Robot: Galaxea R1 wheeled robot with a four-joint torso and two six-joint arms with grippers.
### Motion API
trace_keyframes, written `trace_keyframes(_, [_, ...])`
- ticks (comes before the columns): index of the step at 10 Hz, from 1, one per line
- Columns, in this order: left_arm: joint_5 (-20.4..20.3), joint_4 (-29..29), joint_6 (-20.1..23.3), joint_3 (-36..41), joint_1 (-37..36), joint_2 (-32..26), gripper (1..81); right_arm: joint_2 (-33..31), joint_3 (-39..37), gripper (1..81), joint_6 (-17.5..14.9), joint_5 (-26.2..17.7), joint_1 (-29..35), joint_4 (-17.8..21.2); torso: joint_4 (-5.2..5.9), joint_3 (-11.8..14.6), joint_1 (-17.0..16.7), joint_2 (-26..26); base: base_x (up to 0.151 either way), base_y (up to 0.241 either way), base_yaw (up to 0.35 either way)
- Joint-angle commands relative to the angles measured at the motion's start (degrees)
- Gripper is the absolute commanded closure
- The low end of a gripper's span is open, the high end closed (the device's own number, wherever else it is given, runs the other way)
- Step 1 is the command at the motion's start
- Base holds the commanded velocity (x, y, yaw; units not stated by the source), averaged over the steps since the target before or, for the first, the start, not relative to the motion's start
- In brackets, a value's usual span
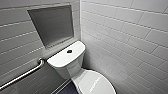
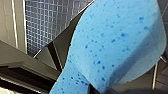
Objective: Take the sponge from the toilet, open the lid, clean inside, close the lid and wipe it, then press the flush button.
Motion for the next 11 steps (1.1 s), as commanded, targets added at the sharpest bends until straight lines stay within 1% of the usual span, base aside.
trace_keyframes(1, [2.43,-0.97,-0.63,1.41,-5.98,0.51,1.0,-1.47,0.87,81.1,-0.12,-3.09,0.07,-1.43,0.00,0.02,0.00,0.00,0.000,0.000,0.000])
trace_keyframes(4, [2.08,-2.38,-0.81,1.24,-7.21,3.42,1.0,-0.68,0.17,81.1,-0.12,-3.09,0.16,-1.35,0.00,0.00,0.02,0.00,0.000,0.000,0.000])
trace_keyframes(7, [1.38,-3.35,-4.40,-2.79,-7.99,7.54,1.0,0.29,-0.80,81.1,-0.03,-3.09,0.16,-1.35,0.00,0.00,0.02,0.00,0.000,0.000,0.000])
trace_keyframes(9, [1.38,-3.35,-4.86,-4.30,-9.40,9.92,1.0,0.64,-1.15,81.1,-0.03,-3.09,0.42,-1.35,0.00,-3.85,0.02,0.00,0.000,0.000,0.000])
trace_keyframes(11, [1.38,-3.52,-5.73,-5.26,-10.98,11.15,1.0,0.73,-1.06,81.1,0.06,-3.09,0.68,-1.35,0.00,-1.49,0.02,-0.02,0.000,0.000,0.000])
